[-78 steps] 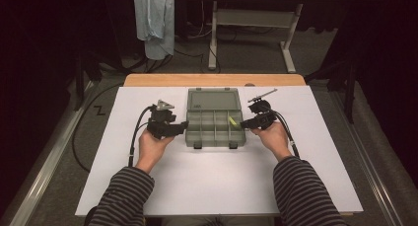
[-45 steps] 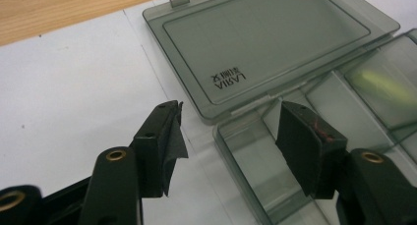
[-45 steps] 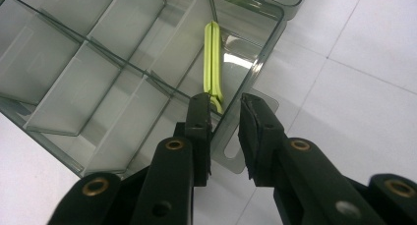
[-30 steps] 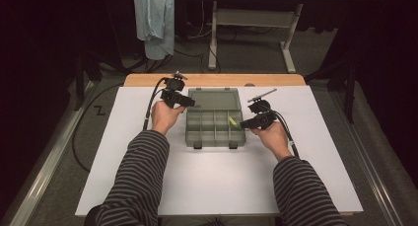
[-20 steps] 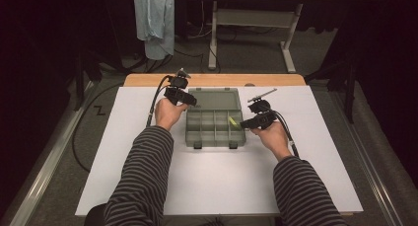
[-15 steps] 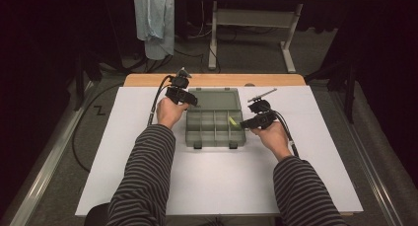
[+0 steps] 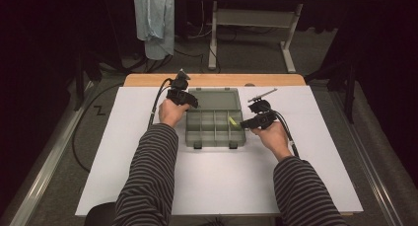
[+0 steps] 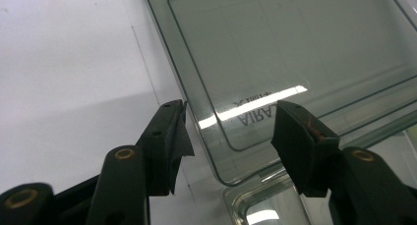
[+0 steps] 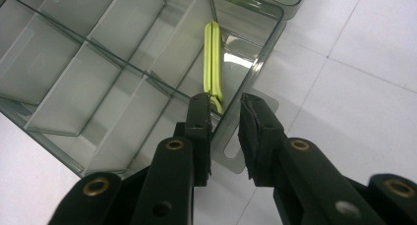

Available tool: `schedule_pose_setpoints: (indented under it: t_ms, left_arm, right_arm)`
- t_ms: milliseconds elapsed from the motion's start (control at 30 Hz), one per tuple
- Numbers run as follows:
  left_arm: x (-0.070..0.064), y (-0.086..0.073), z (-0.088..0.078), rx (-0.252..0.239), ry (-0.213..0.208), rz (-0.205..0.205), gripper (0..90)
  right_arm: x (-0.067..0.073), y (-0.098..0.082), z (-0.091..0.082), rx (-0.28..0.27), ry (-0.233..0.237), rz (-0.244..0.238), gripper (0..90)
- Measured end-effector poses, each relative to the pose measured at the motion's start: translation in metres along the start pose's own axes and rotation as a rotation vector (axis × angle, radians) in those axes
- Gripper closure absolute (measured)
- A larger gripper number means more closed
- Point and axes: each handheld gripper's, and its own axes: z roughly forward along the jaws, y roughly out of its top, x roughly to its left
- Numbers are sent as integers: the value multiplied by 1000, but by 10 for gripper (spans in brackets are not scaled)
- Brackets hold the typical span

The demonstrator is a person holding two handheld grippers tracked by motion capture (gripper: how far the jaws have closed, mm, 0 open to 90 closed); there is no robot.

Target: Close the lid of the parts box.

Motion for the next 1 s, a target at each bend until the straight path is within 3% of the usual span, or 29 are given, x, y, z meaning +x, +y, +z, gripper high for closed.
schedule_pose_setpoints:
  t_ms: [567, 833, 1000]
  left_arm:
    - [9, -2, 12, -15, -77, -82, 439]
    - [15, -4, 16, -27, -133, -124, 417]
    - [15, -4, 18, -34, -140, -128, 398]
  right_arm:
    - [0, 0, 0, 3, -1, 0, 771]
    - [0, 0, 0, 3, -1, -1, 771]
    - [0, 0, 0, 3, -1, 0, 771]
